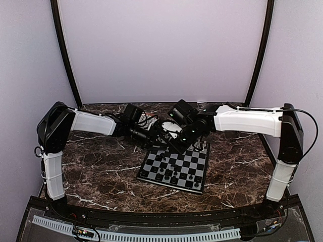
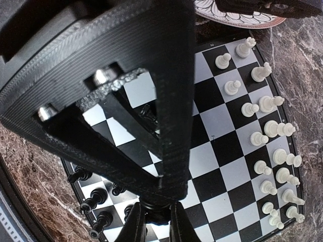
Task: Set up the chess pieces on the board
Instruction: Pass from the right arm to the left
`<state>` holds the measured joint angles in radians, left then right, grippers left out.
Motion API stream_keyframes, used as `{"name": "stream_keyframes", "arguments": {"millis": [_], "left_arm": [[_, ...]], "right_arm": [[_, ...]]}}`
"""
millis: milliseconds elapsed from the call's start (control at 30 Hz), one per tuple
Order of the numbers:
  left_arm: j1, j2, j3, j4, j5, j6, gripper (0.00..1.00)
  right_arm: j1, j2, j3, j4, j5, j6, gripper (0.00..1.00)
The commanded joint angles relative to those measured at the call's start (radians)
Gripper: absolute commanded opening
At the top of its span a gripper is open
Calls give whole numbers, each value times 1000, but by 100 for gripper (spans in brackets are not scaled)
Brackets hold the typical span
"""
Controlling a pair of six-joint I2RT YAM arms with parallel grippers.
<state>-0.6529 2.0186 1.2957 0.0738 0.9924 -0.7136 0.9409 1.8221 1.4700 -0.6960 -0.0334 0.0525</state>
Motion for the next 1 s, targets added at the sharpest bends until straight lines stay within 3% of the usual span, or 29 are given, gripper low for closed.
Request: {"name": "stream_keyframes", "arguments": {"millis": [0, 467, 833, 967], "left_arm": [[-12, -9, 24, -6, 39, 8, 39], [-12, 13, 55, -16, 94, 10, 38], [-3, 32, 93, -66, 92, 33, 23], [14, 22, 85, -33, 94, 15, 21]], "right_arm": [[16, -15, 31, 43, -11, -14, 6], [17, 16, 67, 38, 30, -19, 5], [16, 3, 72, 32, 48, -20, 7], [10, -36, 51, 26, 56, -13, 16]]}}
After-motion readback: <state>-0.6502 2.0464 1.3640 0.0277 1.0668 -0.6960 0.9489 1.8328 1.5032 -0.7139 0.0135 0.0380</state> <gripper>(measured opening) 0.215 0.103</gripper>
